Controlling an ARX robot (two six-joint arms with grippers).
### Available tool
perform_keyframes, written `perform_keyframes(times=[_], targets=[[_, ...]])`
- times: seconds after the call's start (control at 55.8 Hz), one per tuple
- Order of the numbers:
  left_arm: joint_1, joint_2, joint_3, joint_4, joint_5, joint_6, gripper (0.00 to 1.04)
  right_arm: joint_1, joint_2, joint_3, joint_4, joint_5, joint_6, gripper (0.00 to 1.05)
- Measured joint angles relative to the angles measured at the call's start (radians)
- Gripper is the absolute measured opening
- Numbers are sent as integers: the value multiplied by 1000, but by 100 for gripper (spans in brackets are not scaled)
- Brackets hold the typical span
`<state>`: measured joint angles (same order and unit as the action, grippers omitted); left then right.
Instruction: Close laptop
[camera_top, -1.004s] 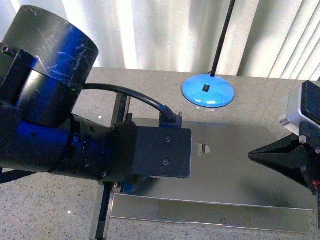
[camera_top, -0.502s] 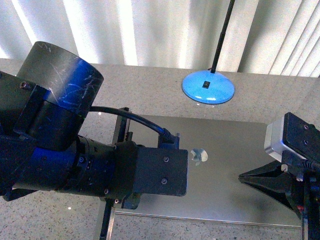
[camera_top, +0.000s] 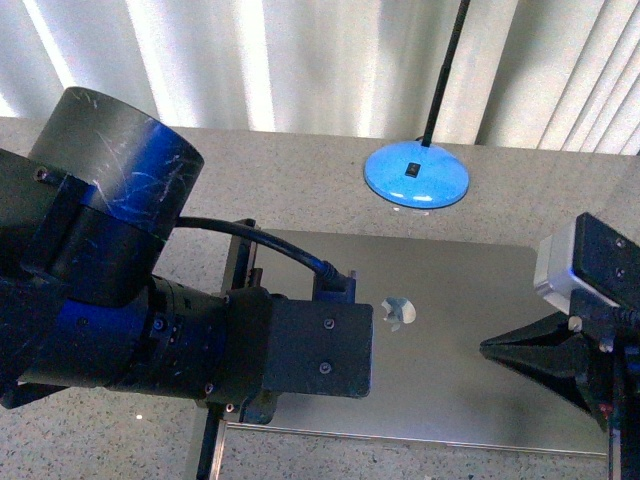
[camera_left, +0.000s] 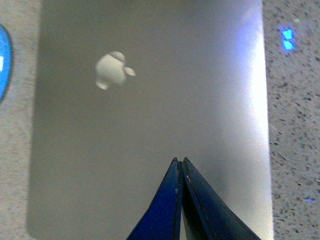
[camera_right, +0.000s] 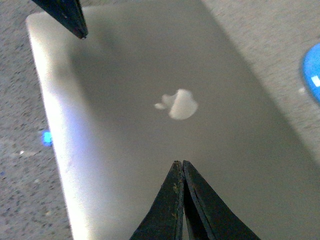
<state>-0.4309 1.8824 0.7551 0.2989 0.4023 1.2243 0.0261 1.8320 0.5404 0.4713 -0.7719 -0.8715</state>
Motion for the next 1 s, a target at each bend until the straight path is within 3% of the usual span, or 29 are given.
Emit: perform_keyframes(times=[0.233, 0.377, 0.448, 0.61, 0.771, 0.807, 0.861, 0.915, 1.004], targets=[[46, -144, 39, 109, 0, -122, 4, -32, -130, 16, 168, 66, 100, 3], [145, -330, 53, 210, -14, -303, 4, -55, -285, 22, 341, 166, 261, 3], [240, -461, 42, 217, 2, -432, 4, -72, -377, 24, 415, 256, 357, 3], [458, -699, -54, 168, 109, -599, 4, -117, -516, 21, 414, 444, 430, 3], [757, -865, -152, 74, 217, -703, 4, -173, -632, -6, 352, 587, 498, 3], [816, -878, -162, 56, 242, -723, 4, -179, -662, -6, 293, 601, 549, 3], [921, -909, -206, 103, 187, -845, 4, -183, -737, -17, 143, 621, 664, 3], [995, -944, -263, 150, 193, -953, 4, -173, -800, -49, 69, 638, 740, 3], [1061, -1020, -368, 174, 218, -1107, 4, -137, -899, -117, 16, 671, 810, 3]])
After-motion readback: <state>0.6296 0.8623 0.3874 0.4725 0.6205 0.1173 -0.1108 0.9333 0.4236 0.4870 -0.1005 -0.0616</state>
